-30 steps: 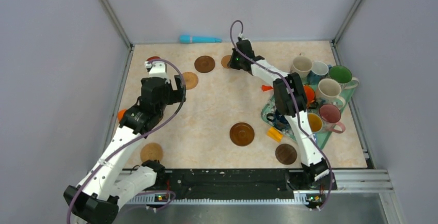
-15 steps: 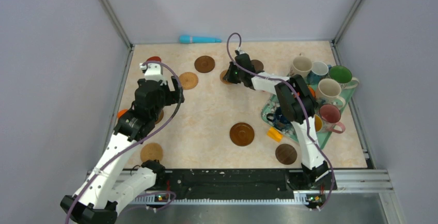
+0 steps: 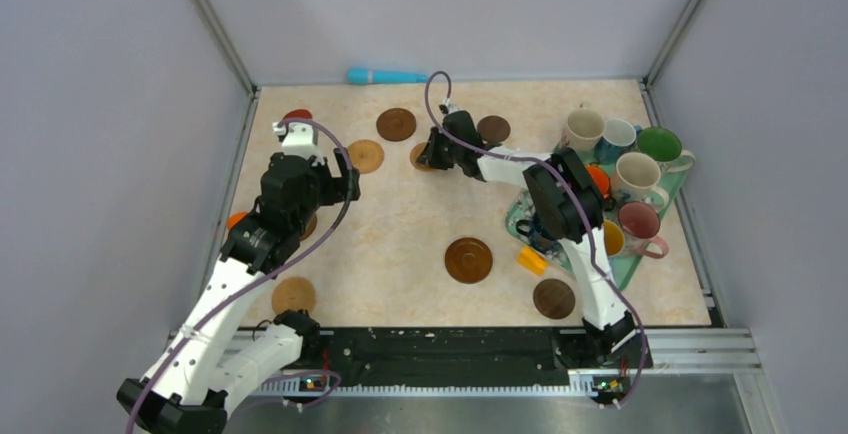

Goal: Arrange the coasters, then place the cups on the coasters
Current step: Move the coaster to the center of the board.

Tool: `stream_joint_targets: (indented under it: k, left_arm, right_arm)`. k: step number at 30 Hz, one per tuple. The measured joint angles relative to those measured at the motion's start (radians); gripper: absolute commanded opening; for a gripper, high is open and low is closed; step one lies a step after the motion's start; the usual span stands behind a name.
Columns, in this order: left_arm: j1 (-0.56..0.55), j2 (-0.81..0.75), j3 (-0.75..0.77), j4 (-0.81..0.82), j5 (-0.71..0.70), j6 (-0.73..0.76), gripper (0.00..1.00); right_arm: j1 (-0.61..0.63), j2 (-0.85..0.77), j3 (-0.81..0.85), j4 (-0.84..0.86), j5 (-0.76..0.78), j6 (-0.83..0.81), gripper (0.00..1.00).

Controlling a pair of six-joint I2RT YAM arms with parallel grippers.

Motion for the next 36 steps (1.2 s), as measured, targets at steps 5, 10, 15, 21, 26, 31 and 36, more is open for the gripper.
stream_joint_targets:
  k: [5, 10, 15, 21, 26, 31, 36]
  left_arm:
    - [0.0, 0.0, 0.0, 0.0, 0.003, -0.004, 0.93]
    - [0.0, 0.0, 0.0, 0.0, 0.003, -0.004, 0.93]
    - [0.0, 0.011, 0.0, 0.0, 0.003, -0.004, 0.93]
    - [0.0, 0.018, 0.0, 0.001, 0.0, -0.004, 0.93]
    - [0.0, 0.024, 0.0, 0.001, -0.002, -0.004, 0.93]
    - [0.0, 0.057, 0.0, 0.0, -0.014, -0.011, 0.93]
    - [0.0, 0.145, 0.001, -0.008, -0.025, -0.048, 0.9]
  right_arm:
    - [0.0, 0.021, 0.005, 0.047, -0.023, 0.0, 0.0]
    - [0.0, 0.059, 0.045, 0.078, -0.049, 0.004, 0.0]
    - [0.0, 0.074, 0.057, 0.093, -0.069, 0.012, 0.0]
    - [0.003, 0.109, 0.108, 0.09, -0.092, 0.017, 0.0]
    - [0.003, 0.129, 0.139, 0.089, -0.1, 0.011, 0.0]
    - [0.004, 0.134, 0.16, 0.061, -0.098, -0.02, 0.0]
    - [0.002, 0.117, 0.167, 0.014, -0.101, -0.049, 0.0]
